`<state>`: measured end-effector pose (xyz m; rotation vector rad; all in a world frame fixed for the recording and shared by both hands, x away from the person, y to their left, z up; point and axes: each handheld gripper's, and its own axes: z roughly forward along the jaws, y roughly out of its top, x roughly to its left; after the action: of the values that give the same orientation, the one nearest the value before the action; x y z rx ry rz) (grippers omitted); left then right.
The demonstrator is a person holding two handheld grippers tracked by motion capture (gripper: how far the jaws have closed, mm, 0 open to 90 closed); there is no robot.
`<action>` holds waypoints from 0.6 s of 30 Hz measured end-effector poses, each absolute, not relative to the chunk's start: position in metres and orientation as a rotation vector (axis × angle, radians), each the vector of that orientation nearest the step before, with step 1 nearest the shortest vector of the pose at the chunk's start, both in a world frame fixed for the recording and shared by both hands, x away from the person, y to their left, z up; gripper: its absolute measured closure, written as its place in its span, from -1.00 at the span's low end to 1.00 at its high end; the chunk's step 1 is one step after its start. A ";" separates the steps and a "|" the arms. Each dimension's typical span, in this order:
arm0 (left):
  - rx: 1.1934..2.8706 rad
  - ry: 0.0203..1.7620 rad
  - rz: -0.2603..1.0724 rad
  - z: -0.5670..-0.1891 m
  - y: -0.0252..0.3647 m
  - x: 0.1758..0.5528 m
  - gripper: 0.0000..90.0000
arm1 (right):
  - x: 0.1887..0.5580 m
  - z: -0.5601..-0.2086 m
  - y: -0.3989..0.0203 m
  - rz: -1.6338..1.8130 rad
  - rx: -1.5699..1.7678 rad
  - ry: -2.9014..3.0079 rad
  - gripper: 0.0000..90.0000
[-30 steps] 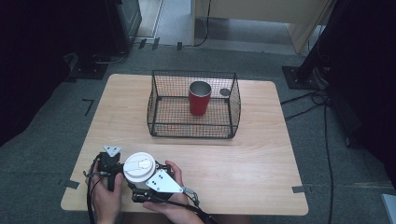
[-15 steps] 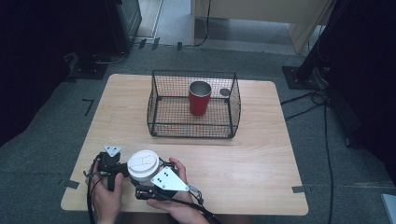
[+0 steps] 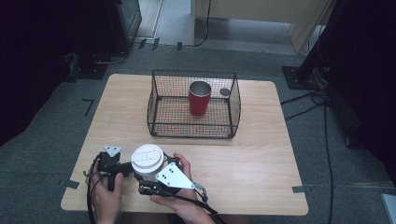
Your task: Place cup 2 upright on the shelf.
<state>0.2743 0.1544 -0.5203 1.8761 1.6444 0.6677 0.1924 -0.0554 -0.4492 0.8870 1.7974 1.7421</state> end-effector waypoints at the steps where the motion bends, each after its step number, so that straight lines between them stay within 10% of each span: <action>1: 1.876 1.644 0.668 -0.520 0.154 0.274 -1.00 | 0.192 -0.449 -0.055 1.742 0.887 1.797 -0.64; 18: 1.878 1.644 0.668 -0.520 0.154 0.274 -1.00 | 0.205 -0.426 -0.068 1.744 0.873 1.719 -0.64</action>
<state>0.2743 0.1545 -0.5202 1.8783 1.6442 0.6677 0.2045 -0.0679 -0.4264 0.8726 1.7189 1.7441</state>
